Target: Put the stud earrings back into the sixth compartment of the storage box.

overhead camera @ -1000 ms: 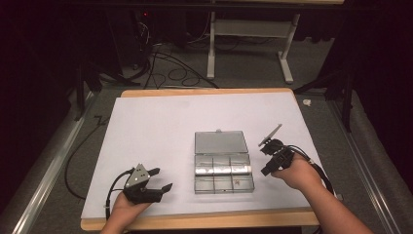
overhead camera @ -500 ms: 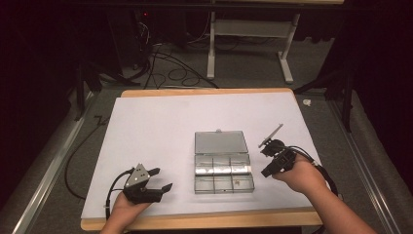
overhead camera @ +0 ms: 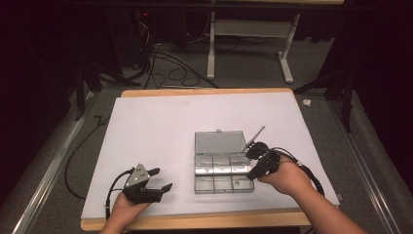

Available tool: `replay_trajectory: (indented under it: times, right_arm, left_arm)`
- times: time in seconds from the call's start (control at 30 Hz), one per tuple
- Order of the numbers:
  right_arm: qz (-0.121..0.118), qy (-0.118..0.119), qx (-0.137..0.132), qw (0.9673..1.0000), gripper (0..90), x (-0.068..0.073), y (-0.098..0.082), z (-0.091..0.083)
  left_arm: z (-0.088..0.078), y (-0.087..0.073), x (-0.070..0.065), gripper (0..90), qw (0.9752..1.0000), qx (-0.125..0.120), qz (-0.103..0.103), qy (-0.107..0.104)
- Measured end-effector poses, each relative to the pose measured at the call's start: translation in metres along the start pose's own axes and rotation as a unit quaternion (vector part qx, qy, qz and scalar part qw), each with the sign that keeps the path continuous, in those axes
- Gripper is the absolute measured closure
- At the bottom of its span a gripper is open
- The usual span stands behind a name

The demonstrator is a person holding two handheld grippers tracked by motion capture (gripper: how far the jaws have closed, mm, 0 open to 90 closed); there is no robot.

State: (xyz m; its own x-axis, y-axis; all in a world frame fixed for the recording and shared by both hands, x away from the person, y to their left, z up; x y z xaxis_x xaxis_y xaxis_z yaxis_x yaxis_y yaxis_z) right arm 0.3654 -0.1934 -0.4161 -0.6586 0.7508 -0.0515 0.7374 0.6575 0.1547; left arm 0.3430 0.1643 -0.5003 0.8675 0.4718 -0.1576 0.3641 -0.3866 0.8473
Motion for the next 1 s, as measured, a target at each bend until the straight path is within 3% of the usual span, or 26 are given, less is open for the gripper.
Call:
replay_trajectory:
  times: [0.17,0.57,0.8,0.83,1.0]
  right_arm:
    - [-0.026,0.006,0.006,0.9996,79.0,0.008,0.009,0.016]
    - [-0.030,0.008,0.042,0.9986,78.6,0.012,0.013,0.050]
    - [-0.025,0.007,0.042,0.9988,75.9,0.014,0.011,0.051]
    - [-0.040,0.008,0.031,0.9987,74.8,0.012,0.012,0.050]
    - [-0.014,0.012,0.004,0.9998,72.9,0.011,0.009,0.030]
  left_arm:
    - [0.000,0.000,0.000,25.1,1.0000,-0.004,0.000,-0.001]
    - [0.000,0.000,0.000,25.1,1.0000,-0.004,0.001,-0.002]
    - [-0.001,0.000,0.000,25.1,1.0000,-0.003,0.002,-0.001]
    - [-0.001,0.000,0.000,25.1,1.0000,-0.004,0.001,-0.001]
    - [-0.001,0.000,0.000,25.1,1.0000,-0.003,0.001,0.000]
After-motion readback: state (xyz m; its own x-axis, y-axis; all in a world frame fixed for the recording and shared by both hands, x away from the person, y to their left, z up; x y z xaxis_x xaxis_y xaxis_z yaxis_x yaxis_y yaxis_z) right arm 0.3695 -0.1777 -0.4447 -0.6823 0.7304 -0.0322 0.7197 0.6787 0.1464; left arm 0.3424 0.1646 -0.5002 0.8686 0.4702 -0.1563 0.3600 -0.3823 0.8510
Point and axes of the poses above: each handheld gripper's, and its own axes: z roughly forward along the jaws, y roughly out of its top, x roughly to its left, the point moved 3 cm from there along z, roughly forward along the jaws, and after that the axes turned 11 degrees about -y, right-handed, at the moved point
